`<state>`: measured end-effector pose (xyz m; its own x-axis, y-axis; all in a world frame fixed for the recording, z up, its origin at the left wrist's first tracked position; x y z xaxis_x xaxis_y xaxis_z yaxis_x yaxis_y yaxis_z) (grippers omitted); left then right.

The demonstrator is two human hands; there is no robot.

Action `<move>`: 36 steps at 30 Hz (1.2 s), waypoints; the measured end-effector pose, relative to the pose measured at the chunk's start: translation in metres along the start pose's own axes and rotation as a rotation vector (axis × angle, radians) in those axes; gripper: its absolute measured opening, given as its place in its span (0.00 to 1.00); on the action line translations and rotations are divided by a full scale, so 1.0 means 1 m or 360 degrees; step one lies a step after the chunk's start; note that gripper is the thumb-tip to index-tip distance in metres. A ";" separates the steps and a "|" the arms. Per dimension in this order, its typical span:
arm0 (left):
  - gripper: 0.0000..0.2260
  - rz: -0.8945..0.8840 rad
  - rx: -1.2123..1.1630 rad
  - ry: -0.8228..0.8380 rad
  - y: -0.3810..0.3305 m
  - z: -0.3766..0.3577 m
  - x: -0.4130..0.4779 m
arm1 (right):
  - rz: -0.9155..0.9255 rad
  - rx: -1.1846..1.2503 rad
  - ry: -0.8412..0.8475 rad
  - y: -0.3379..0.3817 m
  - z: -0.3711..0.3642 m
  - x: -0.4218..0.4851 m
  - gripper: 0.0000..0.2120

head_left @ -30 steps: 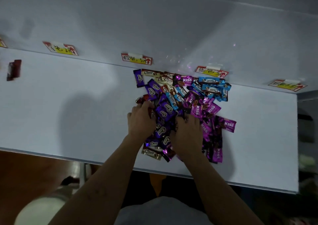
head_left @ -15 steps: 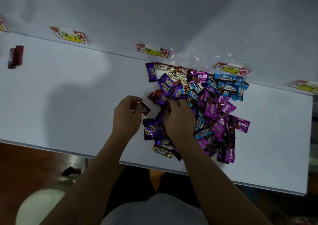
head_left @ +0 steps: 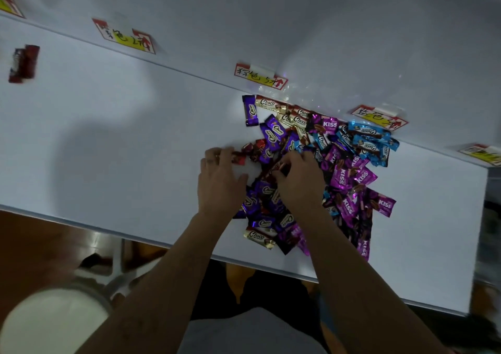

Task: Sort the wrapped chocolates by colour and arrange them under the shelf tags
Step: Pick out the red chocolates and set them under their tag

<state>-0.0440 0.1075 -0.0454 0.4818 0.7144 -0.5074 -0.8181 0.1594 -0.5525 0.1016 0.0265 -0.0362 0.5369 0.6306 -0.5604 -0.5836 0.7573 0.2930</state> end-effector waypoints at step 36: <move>0.07 -0.0374 0.0049 0.0210 -0.027 -0.028 -0.037 | 0.0341 0.0667 0.0010 -0.036 0.023 -0.063 0.09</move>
<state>-0.0310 0.0575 -0.0299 0.6946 0.5608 -0.4506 -0.6873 0.3322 -0.6460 0.1028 -0.0362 0.0062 0.4267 0.7801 -0.4575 -0.3837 0.6143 0.6895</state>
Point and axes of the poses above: each hand's wrist, its own x-axis towards the middle knuckle, its own z-axis out of the back of the hand, y = z × x, the point moved 4 cm from there along x, towards the middle knuckle, and after that the axes turned 10 degrees about y, right-handed, at the moved point
